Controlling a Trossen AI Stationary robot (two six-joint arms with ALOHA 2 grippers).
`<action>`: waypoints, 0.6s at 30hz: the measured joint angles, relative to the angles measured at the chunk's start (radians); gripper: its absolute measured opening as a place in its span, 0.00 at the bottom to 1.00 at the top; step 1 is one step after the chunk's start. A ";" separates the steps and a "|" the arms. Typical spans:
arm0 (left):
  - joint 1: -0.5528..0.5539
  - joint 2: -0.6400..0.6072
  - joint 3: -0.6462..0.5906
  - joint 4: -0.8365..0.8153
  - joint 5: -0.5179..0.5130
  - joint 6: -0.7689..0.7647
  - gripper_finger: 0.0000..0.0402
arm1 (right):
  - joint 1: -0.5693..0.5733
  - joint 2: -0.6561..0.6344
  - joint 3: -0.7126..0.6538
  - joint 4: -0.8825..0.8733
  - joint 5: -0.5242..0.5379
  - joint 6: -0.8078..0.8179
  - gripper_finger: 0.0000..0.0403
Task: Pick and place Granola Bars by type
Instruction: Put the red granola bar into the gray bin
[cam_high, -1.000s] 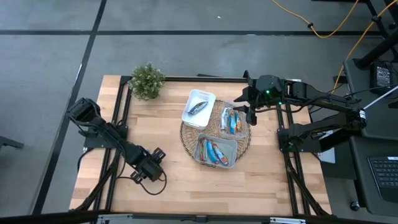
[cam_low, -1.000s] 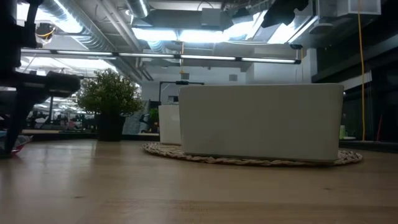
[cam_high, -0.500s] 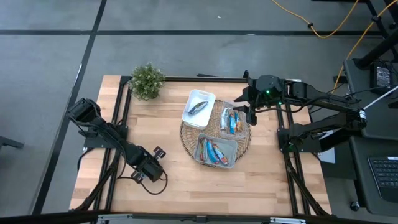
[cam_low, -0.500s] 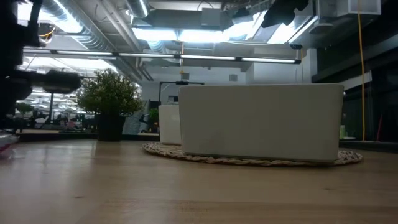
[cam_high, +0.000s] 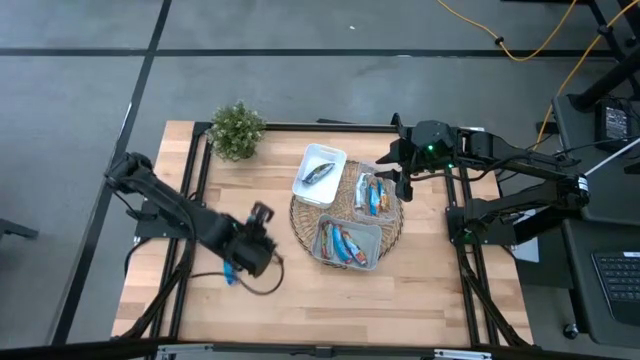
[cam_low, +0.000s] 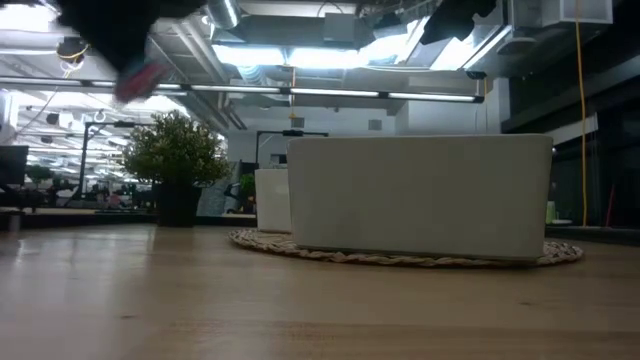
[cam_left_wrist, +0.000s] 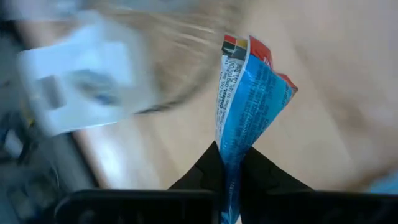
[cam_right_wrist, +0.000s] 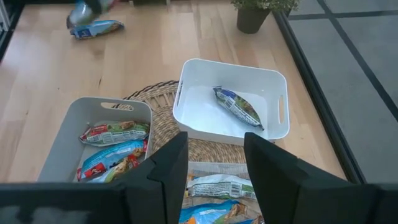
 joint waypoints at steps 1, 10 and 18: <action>0.015 -0.013 0.035 -0.013 -0.026 -0.028 0.03 | 0.000 0.000 0.000 0.000 0.000 0.000 0.40; 0.113 -0.119 0.286 0.161 -0.124 -0.191 0.02 | 0.000 0.000 0.000 -0.001 0.000 0.029 0.40; 0.208 -0.101 0.355 0.406 0.014 -0.193 0.02 | 0.000 0.000 0.000 -0.001 0.001 0.029 0.40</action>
